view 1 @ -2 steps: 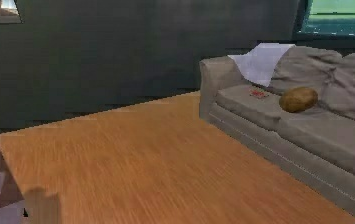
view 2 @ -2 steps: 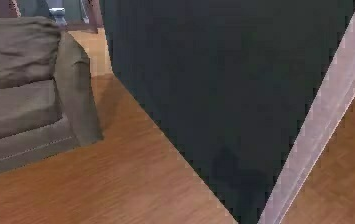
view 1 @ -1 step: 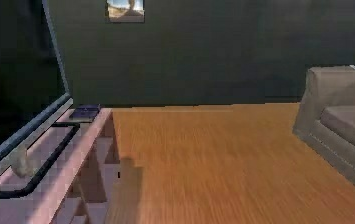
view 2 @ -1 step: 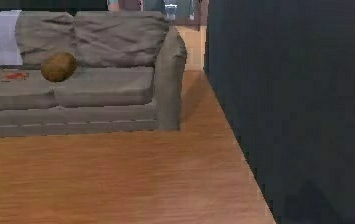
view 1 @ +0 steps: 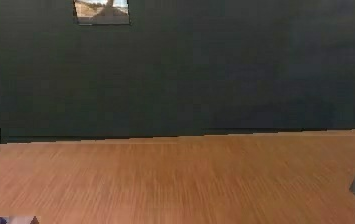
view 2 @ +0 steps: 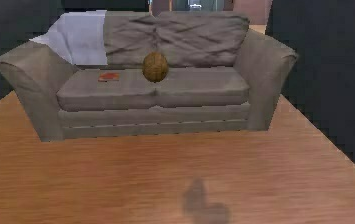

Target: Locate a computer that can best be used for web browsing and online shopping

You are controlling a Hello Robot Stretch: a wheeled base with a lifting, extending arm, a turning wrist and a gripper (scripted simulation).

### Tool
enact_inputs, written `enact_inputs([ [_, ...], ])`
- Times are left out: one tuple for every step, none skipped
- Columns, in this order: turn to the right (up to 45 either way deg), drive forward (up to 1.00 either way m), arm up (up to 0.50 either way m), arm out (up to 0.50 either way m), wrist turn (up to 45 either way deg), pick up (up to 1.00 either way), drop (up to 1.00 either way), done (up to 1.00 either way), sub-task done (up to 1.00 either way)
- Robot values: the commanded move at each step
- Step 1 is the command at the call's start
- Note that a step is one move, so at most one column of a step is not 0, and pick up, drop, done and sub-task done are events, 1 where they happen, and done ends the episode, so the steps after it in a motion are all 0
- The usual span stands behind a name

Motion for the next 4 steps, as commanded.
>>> enact_inputs([
  [0.0, 0.90, 0.00, 0.00, 0.0, 0.00, 0.00, 0.00, 0.00],
  [-45.0, 0.00, 0.00, 0.00, 0.0, 0.00, 0.00, 0.00, 0.00],
  [0.0, 0.50, 0.00, 0.00, 0.0, 0.00, 0.00, 0.00, 0.00],
  [-45.0, 0.00, 0.00, 0.00, 0.0, 0.00, 0.00, 0.00, 0.00],
])
